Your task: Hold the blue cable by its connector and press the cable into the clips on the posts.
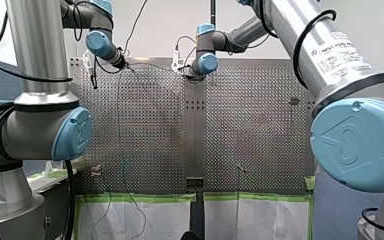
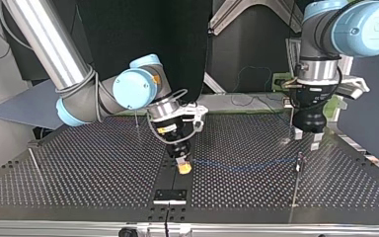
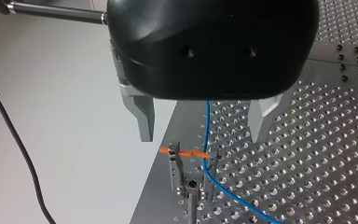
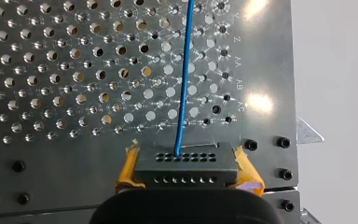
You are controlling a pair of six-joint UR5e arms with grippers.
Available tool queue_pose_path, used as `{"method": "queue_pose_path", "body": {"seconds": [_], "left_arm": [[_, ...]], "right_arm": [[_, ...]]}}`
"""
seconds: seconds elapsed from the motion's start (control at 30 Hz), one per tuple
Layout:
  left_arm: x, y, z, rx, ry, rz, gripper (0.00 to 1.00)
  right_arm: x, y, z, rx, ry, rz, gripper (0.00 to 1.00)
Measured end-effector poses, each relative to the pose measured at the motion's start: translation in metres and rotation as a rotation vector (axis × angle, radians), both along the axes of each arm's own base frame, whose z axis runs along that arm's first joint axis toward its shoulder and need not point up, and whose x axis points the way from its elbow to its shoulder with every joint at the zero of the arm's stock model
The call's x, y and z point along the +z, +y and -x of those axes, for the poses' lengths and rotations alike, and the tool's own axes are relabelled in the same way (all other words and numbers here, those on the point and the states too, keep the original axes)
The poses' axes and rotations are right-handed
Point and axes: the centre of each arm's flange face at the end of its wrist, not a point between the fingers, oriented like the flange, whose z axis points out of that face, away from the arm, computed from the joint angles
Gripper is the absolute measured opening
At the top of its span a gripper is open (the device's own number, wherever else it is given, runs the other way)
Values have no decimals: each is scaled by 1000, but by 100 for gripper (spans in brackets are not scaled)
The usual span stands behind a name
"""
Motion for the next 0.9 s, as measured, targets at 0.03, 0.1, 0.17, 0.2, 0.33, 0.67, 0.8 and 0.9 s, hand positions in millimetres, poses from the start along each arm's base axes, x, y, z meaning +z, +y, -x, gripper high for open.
{"method": "queue_pose_path", "body": {"seconds": [0.03, 0.1, 0.17, 0.2, 0.33, 0.67, 0.8, 0.9], "left_arm": [[0, -1, 0, -4, -1, -1, 100], [1, -3, 0, -19, -5, -4, 100], [2, -6, -1, -35, -11, -9, 100], [3, -9, -2, -47, -13, -12, 100], [7, -18, -5, -94, -19, -31, 100], [11, -35, -7, -185, -29, -50, 100], [9, -38, -11, -190, -26, -47, 100], [6, -40, -16, -188, -24, -43, 100]], "right_arm": [[0, 0, 0, 0, 0, 0, 0], [0, 0, 0, 0, 0, 0, 0], [0, 0, 0, 0, 1, 0, 0], [0, 0, 0, 0, 1, 0, 0], [0, 0, 0, -1, 3, 1, 0], [0, 1, 0, 0, 5, 2, 0], [-1, 1, -1, 1, 5, 2, 0], [-1, 2, -1, 2, 5, 2, 0]]}}
